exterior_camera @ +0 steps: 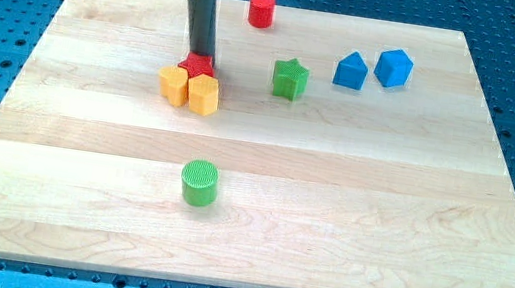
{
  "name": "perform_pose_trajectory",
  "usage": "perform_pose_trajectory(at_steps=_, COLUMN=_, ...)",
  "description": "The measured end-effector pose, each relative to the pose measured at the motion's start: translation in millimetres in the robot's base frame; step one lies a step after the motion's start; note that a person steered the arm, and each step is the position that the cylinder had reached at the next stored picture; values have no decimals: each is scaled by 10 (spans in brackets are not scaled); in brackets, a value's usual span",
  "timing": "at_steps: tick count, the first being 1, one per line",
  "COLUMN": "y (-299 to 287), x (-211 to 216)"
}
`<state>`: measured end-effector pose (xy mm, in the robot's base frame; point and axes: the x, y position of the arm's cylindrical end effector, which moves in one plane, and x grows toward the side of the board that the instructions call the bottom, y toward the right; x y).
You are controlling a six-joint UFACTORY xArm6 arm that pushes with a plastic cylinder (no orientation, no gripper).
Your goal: Move the red circle vertically above the red star
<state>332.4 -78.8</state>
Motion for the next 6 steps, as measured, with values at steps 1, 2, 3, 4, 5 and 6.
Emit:
perform_pose_trajectory(at_steps=1, y=10, x=-235)
perform_pose_trajectory(at_steps=2, y=-140, x=38)
perform_pose_trajectory(at_steps=3, y=-108, x=-155)
perform_pose_trajectory(at_steps=4, y=589, x=-573)
perform_pose_trajectory(at_steps=5, y=845, x=-1041)
perform_pose_trajectory(at_steps=6, y=964, x=-1212)
